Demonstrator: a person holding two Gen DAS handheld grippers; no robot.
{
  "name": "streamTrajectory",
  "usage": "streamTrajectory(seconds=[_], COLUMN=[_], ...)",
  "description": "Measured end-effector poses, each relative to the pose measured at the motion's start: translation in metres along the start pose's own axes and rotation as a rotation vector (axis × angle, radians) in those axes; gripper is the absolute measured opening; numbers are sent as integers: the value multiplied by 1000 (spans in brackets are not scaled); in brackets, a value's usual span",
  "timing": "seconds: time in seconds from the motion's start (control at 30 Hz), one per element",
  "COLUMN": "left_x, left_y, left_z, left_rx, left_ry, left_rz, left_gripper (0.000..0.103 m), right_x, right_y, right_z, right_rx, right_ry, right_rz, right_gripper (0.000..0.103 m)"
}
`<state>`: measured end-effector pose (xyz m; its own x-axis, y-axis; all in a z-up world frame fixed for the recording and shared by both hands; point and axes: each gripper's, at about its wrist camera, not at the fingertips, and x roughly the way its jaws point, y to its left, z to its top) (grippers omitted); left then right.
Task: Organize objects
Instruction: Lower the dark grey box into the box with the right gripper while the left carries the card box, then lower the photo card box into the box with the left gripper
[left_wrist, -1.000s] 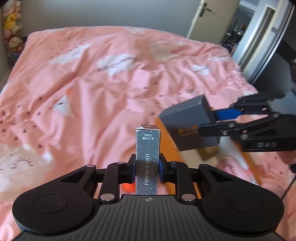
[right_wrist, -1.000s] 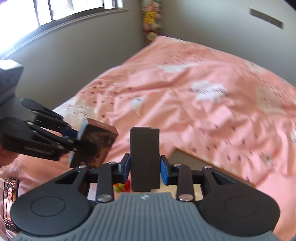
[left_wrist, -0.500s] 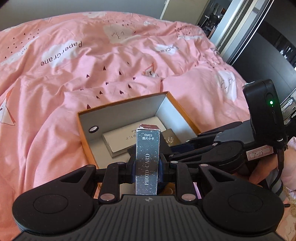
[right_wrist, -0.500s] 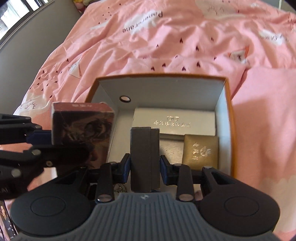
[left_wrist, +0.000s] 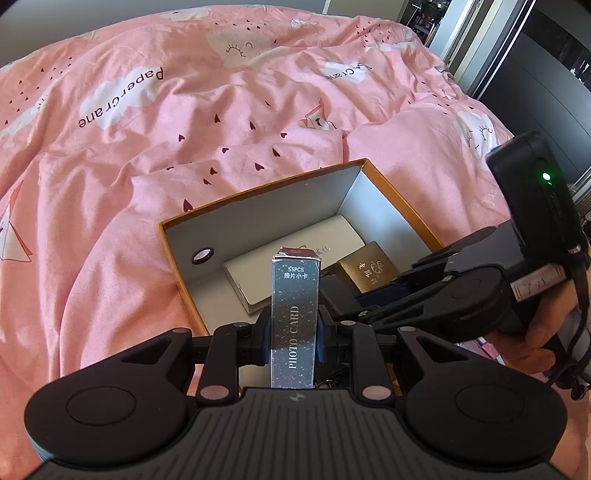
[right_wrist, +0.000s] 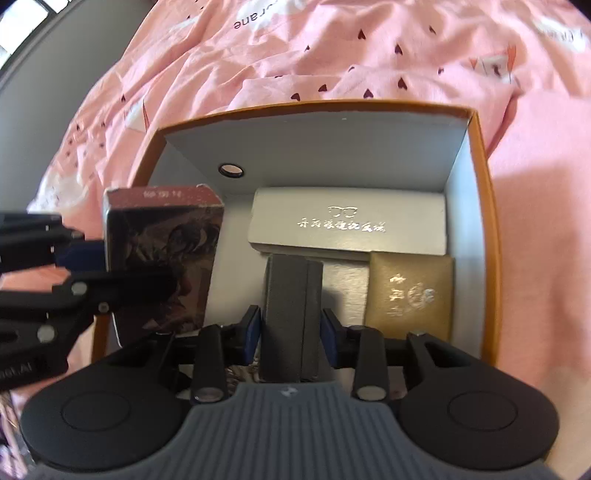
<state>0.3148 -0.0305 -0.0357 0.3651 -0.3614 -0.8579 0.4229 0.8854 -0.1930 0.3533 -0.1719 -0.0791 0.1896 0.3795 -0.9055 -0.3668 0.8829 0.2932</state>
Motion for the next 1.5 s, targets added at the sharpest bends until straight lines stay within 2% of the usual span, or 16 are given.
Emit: streamTrajectory(seconds=[0.1,0.4,0.47,0.5,0.53,0.6,0.8,0.9,1.07,1.2,1.33,1.5], left_x=[3,11,13,14,15,18,25,33,49,61,67,69], left_y=[-2,-6,-6,-7,-7,-8,-10,-13,-27,-38,-36,-29], left_z=[-1,-1,-1,-1,-1,-1,-1,1,5,7,9,10], left_rx=[6,-6,-14,-15,-14,-13,-31,-35,9,39,-9,-84], left_ry=[3,23,37,46,57,76,116,148,198,241,274,275], left_rz=[2,20,38,50,64,91,126,161,245,293,264,231], left_gripper=[25,26,25,25,25,26,25,25,25,25,25,25], right_x=[-5,-14,-10,-8,-5,0,4,-2,-13,-9,-2,6], right_y=[5,18,21,21,21,19,14,15,13,8,8,6], right_z=[-5,-32,-39,-41,-41,-39,-37,-38,-42,-45,-48,-44], right_rx=[-80,-374,-425,-437,-433,-402,-385,-388,-397,-392,-378,-360], right_ry=[1,12,4,-3,-5,-16,-28,-43,-73,-20,13,19], right_rz=[-50,-106,-125,-131,-127,-125,-195,-171,-185,-158,-162,-186], right_gripper=[44,44,36,28,20,15,15,15,16,16,24,20])
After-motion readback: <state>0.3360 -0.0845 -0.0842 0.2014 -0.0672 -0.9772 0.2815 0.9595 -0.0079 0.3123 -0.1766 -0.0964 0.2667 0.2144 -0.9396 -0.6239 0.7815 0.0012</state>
